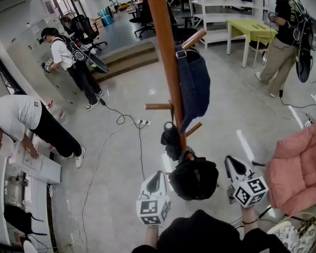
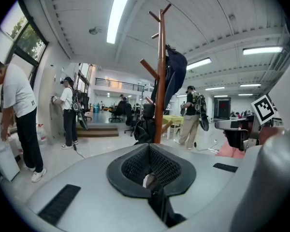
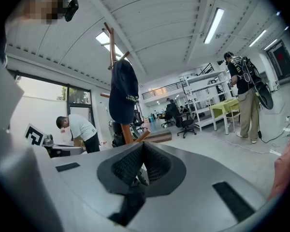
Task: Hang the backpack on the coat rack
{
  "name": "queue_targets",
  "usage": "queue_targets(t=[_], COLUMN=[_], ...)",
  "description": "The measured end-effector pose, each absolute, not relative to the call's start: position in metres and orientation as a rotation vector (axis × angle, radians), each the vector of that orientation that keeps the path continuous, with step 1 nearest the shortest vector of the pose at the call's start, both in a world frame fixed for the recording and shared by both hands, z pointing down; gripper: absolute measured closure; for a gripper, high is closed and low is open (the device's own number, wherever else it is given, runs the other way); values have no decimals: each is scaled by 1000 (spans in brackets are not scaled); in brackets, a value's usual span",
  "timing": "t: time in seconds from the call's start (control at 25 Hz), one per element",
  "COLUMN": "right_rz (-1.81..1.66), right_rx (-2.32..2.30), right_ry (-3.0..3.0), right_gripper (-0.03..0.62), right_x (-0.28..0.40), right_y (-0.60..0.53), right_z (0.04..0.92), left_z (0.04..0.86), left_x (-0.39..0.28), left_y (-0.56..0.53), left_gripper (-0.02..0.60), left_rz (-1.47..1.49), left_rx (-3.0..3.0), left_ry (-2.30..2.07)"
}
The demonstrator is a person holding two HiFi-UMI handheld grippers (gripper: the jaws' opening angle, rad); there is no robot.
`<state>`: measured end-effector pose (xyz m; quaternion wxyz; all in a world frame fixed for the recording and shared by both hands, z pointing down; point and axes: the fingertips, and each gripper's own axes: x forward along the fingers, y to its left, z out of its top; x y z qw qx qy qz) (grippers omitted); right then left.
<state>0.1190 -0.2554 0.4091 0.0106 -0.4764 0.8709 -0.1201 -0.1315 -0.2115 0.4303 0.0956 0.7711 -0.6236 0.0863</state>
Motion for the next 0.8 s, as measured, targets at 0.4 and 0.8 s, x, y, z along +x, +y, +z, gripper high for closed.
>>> queue_targets(t=[0.4, 0.8], right_rz=[-283, -305], right_rx=[-1495, -1512], right_ry=[2719, 2674], right_gripper=[582, 582], right_x=[123, 127], right_y=[-258, -259], right_z=[400, 401], left_z=[435, 441], left_x=[-133, -135], left_y=[-213, -216], left_gripper=[565, 565], left_rz=[282, 267], left_rx=[2299, 2279], left_ry=[-1863, -1858])
